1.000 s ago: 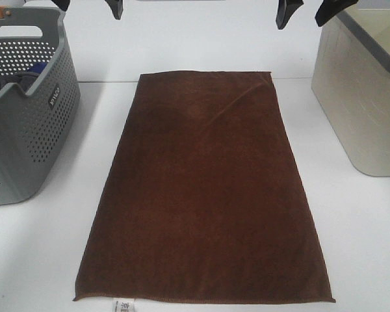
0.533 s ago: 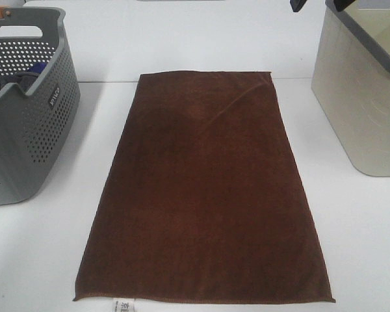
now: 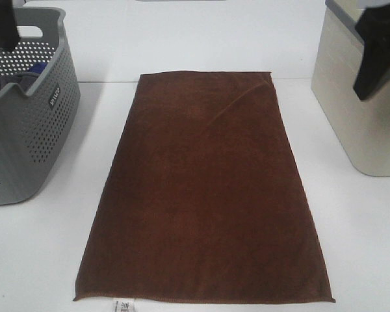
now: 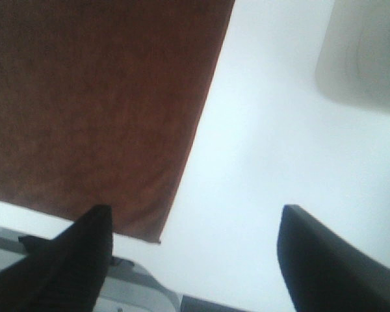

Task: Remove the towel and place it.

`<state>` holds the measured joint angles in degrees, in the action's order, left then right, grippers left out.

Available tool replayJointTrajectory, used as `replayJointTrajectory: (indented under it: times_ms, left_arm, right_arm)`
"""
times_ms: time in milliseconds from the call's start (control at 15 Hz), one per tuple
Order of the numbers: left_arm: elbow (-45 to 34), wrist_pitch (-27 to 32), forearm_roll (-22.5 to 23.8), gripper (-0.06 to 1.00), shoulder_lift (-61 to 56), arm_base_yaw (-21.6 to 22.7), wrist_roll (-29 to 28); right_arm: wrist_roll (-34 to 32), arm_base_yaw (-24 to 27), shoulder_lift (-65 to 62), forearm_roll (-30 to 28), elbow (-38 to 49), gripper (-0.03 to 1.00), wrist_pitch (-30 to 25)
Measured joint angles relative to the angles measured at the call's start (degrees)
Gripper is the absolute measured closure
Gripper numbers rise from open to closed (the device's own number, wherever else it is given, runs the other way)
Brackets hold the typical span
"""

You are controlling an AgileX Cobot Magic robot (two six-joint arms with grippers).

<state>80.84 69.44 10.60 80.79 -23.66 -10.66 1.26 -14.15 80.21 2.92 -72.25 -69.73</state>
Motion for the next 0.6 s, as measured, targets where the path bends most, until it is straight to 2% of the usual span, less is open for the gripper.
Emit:
replayJointTrajectory:
  times_ms: [67, 267, 467, 600]
  left_arm:
    - [-7.85, -0.46, -0.06, 0.14, -5.73, 0.0, -0.57]
    - [-24.47, -4.01, -2.35, 0.14, -16.56, 0.0, -1.43]
    - [-38.45, -5.27, -5.5, 0.14, -27.67, 0.0, 1.78]
    - [-44.81, -5.27, -7.28, 0.14, -34.49, 0.0, 5.56]
  right_arm:
    - [0.0, 0.0, -5.5, 0.0, 7.79, 0.29, -0.06]
    - [0.0, 0.0, -17.25, 0.06, 22.52, 0.29, -0.06]
    - [0.0, 0.0, -29.74, 0.06, 33.86, 0.29, 0.0]
    - [0.0, 0.0, -38.67, 0.06, 38.5, 0.29, 0.4]
